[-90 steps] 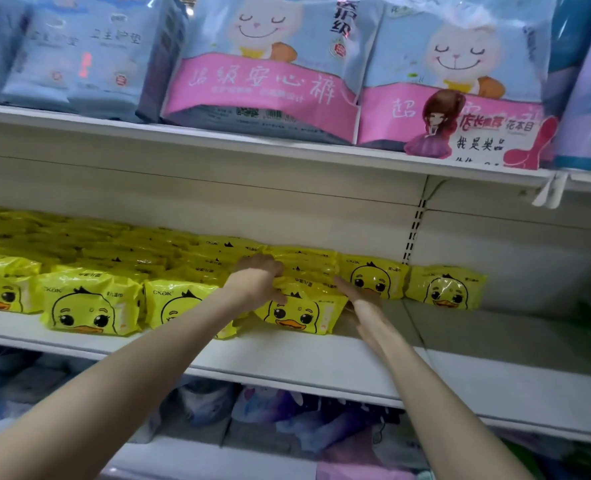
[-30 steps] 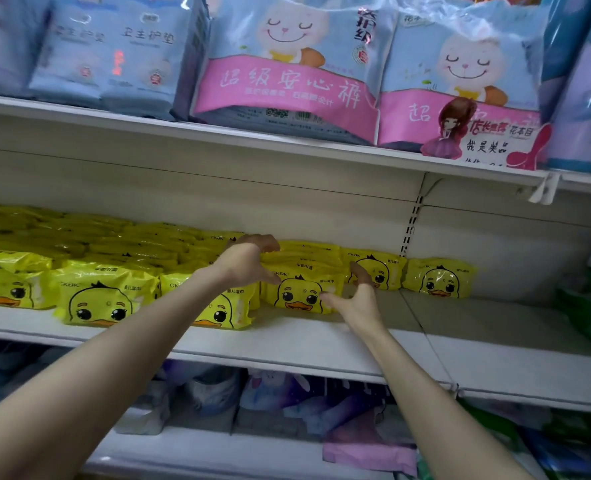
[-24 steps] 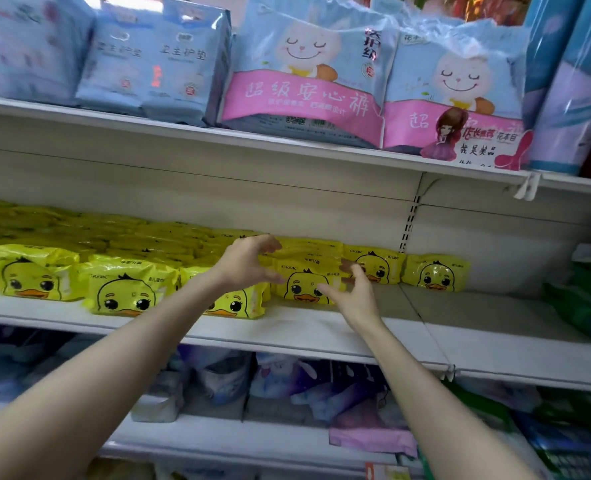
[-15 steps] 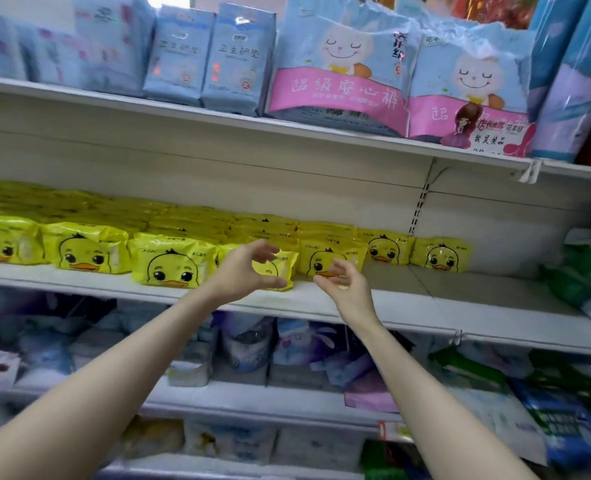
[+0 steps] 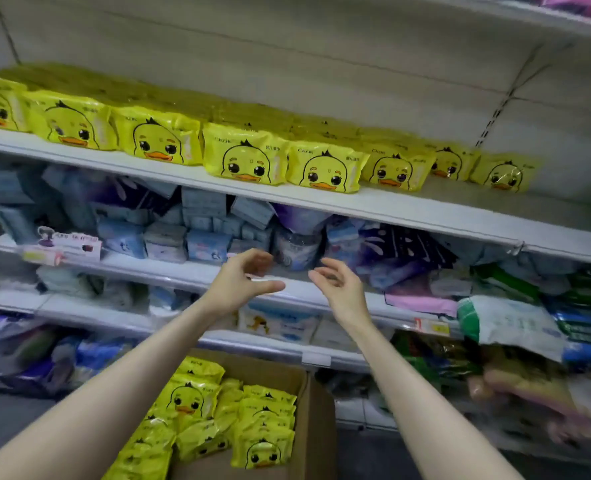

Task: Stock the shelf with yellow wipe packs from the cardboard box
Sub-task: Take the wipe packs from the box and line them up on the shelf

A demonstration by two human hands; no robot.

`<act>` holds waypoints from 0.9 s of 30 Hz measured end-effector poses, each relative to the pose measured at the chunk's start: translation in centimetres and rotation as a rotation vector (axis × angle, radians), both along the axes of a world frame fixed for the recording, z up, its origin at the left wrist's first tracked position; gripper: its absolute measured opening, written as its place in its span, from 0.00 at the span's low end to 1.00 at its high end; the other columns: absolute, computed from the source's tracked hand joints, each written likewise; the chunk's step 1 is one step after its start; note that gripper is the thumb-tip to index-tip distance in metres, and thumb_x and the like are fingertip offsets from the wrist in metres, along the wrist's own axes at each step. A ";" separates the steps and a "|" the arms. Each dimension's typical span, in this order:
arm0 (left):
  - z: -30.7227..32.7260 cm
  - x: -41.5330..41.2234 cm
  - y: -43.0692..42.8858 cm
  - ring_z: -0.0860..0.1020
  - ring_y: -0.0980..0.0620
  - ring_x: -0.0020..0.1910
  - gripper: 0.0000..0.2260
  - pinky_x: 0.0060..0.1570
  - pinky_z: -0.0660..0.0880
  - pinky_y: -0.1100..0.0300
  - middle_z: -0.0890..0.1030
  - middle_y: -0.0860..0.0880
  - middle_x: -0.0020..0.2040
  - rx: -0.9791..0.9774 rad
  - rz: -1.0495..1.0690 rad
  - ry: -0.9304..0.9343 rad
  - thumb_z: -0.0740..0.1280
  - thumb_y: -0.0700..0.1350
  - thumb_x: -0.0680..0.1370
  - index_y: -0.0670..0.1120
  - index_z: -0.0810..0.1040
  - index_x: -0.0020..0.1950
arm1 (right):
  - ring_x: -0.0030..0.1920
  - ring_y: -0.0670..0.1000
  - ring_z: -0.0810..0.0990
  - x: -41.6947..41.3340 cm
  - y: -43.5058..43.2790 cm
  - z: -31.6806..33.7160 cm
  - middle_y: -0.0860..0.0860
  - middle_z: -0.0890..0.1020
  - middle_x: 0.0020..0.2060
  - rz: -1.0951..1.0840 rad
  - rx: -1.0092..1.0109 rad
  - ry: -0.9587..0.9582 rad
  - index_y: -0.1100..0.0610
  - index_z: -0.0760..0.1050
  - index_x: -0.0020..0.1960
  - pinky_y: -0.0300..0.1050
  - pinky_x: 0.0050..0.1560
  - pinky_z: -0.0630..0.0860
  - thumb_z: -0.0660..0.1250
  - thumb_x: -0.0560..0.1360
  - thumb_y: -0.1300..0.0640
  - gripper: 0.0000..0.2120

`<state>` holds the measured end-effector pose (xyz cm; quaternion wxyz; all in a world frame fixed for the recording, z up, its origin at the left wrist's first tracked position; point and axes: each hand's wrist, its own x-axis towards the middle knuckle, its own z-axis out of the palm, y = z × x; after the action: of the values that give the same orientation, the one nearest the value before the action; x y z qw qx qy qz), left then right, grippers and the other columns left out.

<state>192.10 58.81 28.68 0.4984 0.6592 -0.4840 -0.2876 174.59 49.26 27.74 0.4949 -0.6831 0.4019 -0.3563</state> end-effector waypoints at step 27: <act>-41.6 -2.5 10.0 0.76 0.48 0.56 0.39 0.53 0.72 0.58 0.78 0.46 0.56 0.781 0.171 0.430 0.76 0.57 0.56 0.40 0.73 0.62 | 0.46 0.35 0.74 -1.3 11.3 -36.4 0.46 0.77 0.52 -0.024 0.631 0.447 0.53 0.70 0.64 0.27 0.42 0.69 0.68 0.75 0.51 0.19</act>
<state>189.60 68.81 -12.96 0.3236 0.7607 -0.1685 -0.5368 173.26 60.58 -8.67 0.5767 -0.5533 0.5977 -0.0633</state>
